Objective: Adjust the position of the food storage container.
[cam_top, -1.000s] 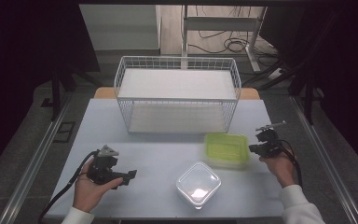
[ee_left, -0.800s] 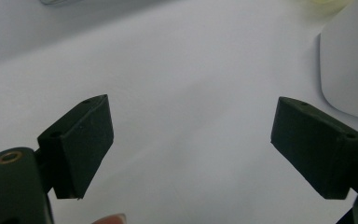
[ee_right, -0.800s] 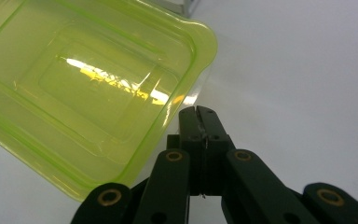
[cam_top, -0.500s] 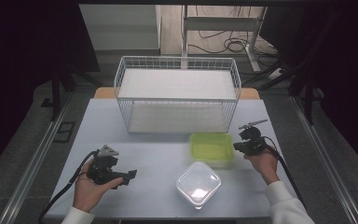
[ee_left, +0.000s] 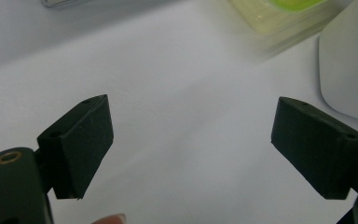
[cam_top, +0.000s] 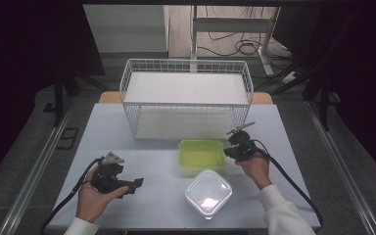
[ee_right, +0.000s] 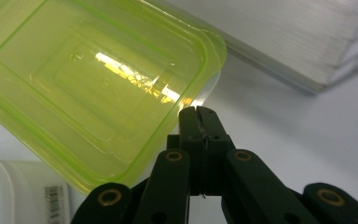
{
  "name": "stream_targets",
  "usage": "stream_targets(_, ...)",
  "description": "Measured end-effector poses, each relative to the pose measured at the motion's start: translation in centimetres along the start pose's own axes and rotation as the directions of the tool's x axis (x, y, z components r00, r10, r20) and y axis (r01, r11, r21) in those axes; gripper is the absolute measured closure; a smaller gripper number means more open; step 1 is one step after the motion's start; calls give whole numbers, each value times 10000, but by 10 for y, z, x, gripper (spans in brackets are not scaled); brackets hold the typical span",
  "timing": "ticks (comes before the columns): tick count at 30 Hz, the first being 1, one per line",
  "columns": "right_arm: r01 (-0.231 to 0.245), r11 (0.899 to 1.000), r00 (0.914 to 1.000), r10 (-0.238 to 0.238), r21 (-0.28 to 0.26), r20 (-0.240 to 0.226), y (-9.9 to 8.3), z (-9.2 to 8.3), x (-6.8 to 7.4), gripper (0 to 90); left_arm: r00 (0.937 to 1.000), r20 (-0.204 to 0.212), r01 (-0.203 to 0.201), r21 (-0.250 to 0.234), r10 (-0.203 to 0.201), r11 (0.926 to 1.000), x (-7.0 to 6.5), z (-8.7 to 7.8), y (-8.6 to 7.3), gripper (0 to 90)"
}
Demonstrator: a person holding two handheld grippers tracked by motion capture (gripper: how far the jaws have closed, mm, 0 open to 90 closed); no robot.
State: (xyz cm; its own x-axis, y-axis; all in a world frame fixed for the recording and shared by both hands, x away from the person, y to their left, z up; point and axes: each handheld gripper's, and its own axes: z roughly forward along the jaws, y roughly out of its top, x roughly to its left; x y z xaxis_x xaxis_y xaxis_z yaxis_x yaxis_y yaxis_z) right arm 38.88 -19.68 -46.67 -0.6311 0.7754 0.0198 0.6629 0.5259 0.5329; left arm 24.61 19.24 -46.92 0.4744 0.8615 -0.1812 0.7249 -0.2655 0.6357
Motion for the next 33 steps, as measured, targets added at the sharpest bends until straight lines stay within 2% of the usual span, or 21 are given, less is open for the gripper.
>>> stream_targets(3,140,9999,9999,-140,49,10,5,3,5,892,10000,-4,1,-1,-1,10000,0,0,0,127)
stream_targets(4,159,9999,9998,-159,27,-151,8,6,10,892,10000,0,4,-5,-4,10000,0,0,0,127)
stream_targets(11,249,9997,9990,-251,-47,-372,15,12,20,892,10000,-5,-21,10,21,10000,1,0,0,127)
stream_targets(16,178,9998,9987,-183,-103,-477,14,14,19,892,10000,-8,-70,51,70,10000,1,1,0,127)
stream_targets(20,215,9995,9978,-230,-244,-627,14,12,19,892,10000,62,45,-69,-44,10000,1,2,1,129)
stream_targets(23,268,9982,9988,-289,-536,-394,12,3,20,892,9999,50,134,-217,-133,9997,2,1,2,131)
stream_targets(24,307,9965,9987,-337,-777,-377,10,-7,19,892,9999,25,169,-277,-169,9995,2,1,2,134)
stream_targets(26,351,9951,9986,-386,-924,-360,7,-12,19,892,9999,-41,156,-353,-157,9993,3,-1,2,134)
stream_targets(27,400,9917,9983,-450,-1225,-383,2,-24,19,891,9998,-128,152,-404,-158,9991,2,-2,1,135)
stream_targets(28,400,9917,9983,-450,-1225,-383,2,-24,19,891,9998,-128,152,-404,-158,9991,2,-2,1,135)
stream_targets(29,234,9883,9983,-312,-1506,-495,-8,-35,19,891,9998,-156,135,-423,-142,9990,2,-3,0,135)
stream_targets(30,234,9883,9983,-312,-1506,-495,-8,-35,19,891,9997,-177,136,-442,-144,9989,1,-3,-1,135)
stream_targets(31,175,9843,9977,-288,-1758,-620,-18,-44,19,891,9997,-221,88,-421,-98,9991,0,-4,-2,134)
stream_targets(33,130,9846,9976,-247,-1744,-652,-21,-45,19,891,9995,-303,50,-391,-62,9992,-1,-5,-4,134)
